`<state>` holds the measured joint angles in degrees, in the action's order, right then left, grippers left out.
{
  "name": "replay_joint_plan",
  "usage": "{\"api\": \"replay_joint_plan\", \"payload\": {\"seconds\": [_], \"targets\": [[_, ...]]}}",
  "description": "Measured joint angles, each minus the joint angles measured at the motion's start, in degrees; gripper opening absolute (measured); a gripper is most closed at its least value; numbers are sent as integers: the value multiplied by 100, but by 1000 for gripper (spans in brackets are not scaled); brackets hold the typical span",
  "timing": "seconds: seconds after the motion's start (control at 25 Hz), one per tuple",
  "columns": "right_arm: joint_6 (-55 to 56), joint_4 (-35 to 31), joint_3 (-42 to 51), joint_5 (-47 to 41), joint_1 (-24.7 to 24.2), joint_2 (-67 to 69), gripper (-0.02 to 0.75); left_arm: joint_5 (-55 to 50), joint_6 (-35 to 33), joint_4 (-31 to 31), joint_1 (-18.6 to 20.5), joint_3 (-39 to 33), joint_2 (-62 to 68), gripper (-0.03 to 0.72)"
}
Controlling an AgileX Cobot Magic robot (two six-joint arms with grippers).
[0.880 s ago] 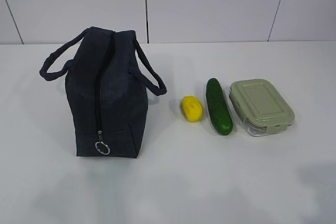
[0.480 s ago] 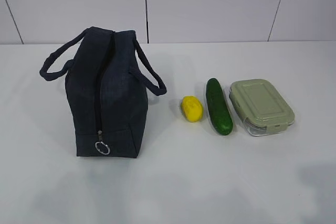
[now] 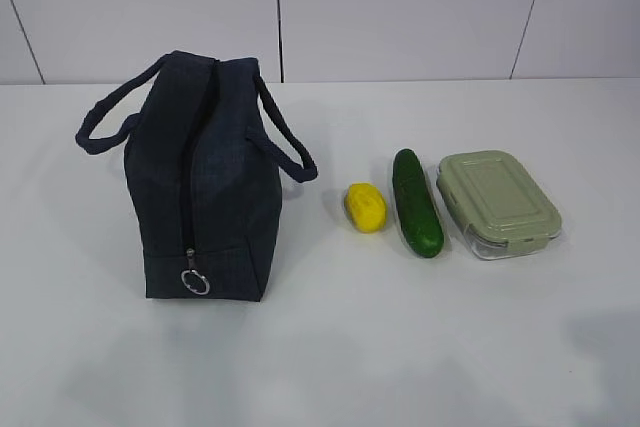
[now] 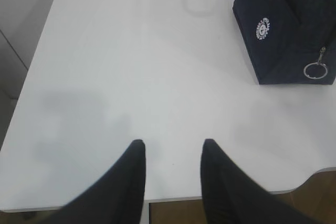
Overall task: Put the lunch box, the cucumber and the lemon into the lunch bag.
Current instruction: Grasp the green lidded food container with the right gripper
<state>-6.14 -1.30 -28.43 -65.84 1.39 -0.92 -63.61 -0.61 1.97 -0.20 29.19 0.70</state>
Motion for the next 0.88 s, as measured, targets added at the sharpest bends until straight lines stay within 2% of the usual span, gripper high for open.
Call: {"api": "replay_joint_plan", "payload": {"seconds": [0.76, 0.88], "targets": [[0, -32, 0, 0, 0, 0, 325, 0, 0, 0, 0, 0, 0, 238], [0, -323, -119, 12, 0, 0, 325, 0, 0, 0, 0, 0, 0, 238]]}}
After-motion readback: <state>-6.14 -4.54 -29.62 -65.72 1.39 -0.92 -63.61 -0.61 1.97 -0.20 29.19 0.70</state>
